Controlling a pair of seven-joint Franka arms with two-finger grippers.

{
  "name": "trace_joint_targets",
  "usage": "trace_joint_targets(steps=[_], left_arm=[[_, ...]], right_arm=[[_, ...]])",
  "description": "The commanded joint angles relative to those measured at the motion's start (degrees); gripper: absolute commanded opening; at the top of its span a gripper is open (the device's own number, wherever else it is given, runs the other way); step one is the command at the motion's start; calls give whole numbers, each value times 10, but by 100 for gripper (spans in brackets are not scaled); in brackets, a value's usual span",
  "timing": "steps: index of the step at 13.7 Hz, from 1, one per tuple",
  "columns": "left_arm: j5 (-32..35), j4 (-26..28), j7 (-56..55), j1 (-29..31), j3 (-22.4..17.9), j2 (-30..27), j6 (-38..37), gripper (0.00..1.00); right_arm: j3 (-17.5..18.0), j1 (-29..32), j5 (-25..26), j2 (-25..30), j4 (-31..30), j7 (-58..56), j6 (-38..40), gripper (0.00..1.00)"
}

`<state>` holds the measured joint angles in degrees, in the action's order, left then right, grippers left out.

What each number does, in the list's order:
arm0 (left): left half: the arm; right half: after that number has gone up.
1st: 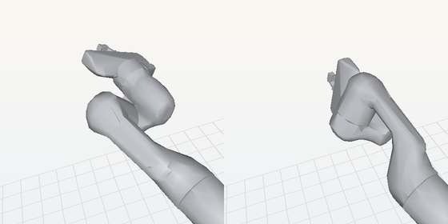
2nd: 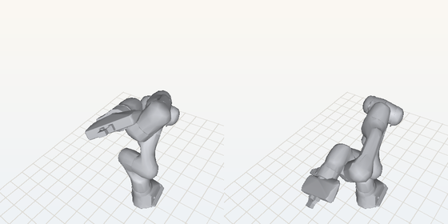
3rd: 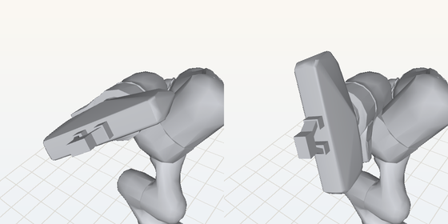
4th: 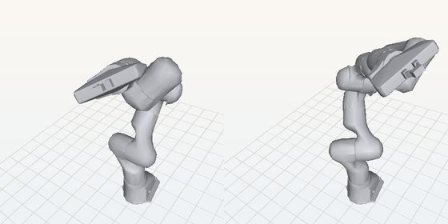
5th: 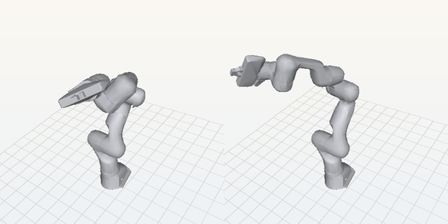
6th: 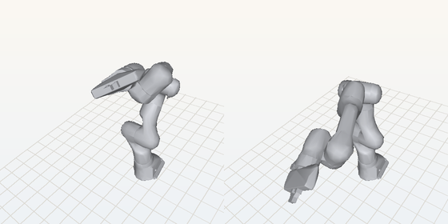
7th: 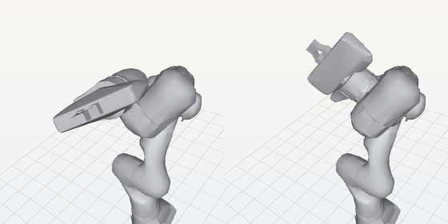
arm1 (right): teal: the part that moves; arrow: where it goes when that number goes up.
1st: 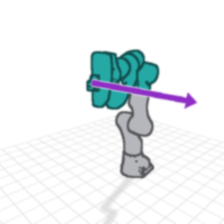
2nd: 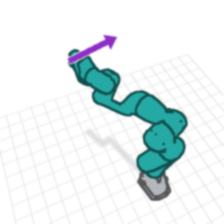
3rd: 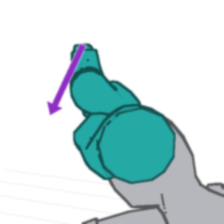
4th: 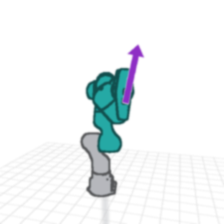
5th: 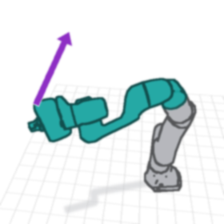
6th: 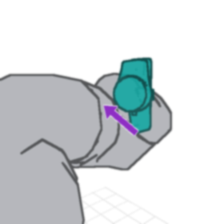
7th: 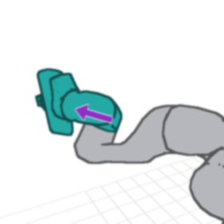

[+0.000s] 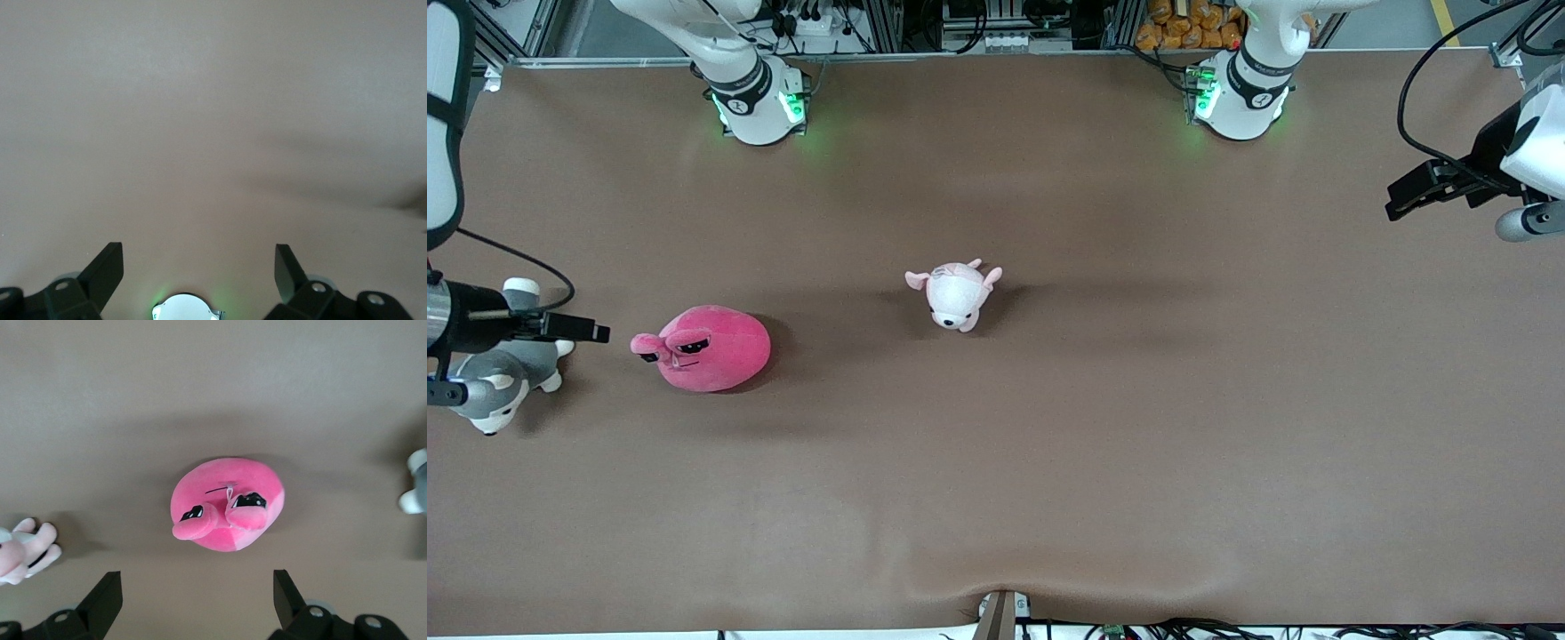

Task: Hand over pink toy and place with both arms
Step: 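Open the right gripper and draw it back from the pink toy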

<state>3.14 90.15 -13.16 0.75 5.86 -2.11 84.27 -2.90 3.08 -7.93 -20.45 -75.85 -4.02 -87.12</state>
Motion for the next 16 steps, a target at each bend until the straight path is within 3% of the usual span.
trace_joint_targets(steps=[1,3,9,12,16], left_arm=[[-1,-3,13,-4,-1,-4,-3,100],[-1,-3,14,-3,-1,-4,-5,100],[-1,-25,10,-3,-1,-2,-21,100],[-1,-41,11,-3,-1,2,-40,100],[-1,-41,12,-7,-1,9,-40,100]], right_arm=[[-3,-25,41,94,-104,-29,-54,100],[-2,-32,43,137,-142,-36,-66,100],[-4,-34,54,204,-141,-21,-26,100],[-3,-37,53,214,-138,48,7,100],[-4,-34,53,213,-134,42,6,100]])
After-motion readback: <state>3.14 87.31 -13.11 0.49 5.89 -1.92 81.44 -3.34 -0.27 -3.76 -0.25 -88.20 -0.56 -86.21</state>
